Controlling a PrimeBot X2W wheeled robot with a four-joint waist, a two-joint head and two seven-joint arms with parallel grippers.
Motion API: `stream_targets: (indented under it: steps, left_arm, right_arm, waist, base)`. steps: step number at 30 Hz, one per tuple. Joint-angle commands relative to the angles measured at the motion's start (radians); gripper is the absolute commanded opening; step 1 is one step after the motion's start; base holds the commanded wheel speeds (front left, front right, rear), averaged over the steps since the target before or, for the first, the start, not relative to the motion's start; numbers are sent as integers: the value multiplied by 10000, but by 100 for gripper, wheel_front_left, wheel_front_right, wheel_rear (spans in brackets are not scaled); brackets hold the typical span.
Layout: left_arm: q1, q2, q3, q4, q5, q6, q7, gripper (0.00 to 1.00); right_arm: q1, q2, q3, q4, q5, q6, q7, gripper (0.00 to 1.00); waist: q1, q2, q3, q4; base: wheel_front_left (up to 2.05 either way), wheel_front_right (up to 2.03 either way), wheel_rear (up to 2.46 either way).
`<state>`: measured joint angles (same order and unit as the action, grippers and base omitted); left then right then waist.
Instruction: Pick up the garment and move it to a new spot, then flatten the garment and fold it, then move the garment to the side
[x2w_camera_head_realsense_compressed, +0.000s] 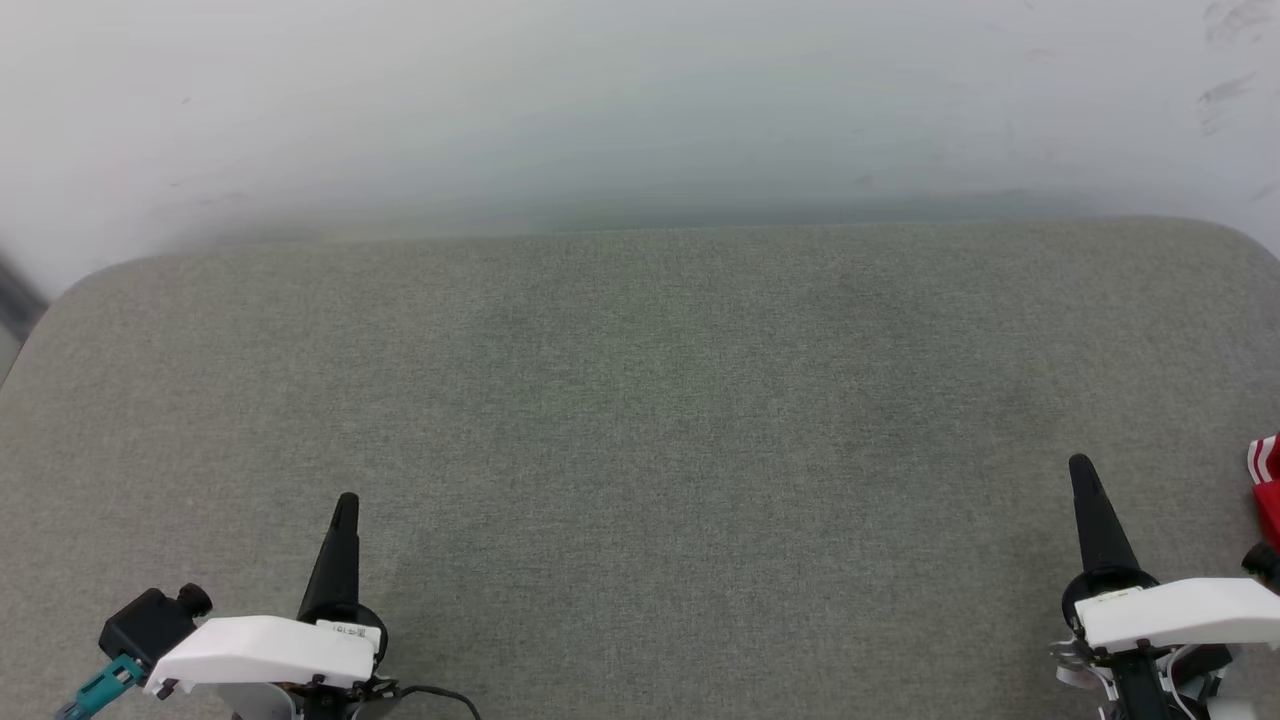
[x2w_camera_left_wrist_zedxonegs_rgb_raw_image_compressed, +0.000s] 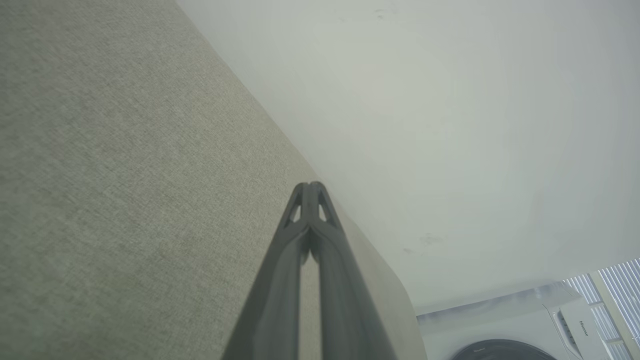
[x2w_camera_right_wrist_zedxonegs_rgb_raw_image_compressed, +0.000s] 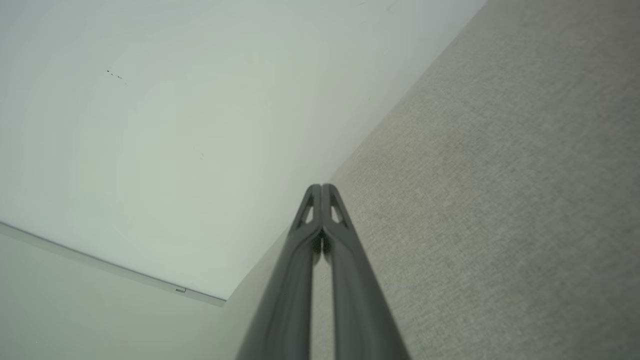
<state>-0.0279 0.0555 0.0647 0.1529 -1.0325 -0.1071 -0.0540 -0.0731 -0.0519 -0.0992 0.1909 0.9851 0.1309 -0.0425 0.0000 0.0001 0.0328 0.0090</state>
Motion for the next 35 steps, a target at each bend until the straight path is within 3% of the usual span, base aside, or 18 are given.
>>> stream_targets:
  steps: [1, 35]
  left_arm:
    - [-269, 62, 30, -29, -309, -67, 80, 0]
    - [-626, 53, 253, 535, -3576, -177, 975, 0]
  right_arm:
    - [-215, 12, -31, -52, 342, 0, 93, 0]
    - [-349, 20, -104, 295, 3824, -2, 969, 0]
  waist:
    - [0, -1, -7, -2]
    - [0, -1, -155, -47]
  base:
    - [0, 0, 0]
    - [0, 0, 0]
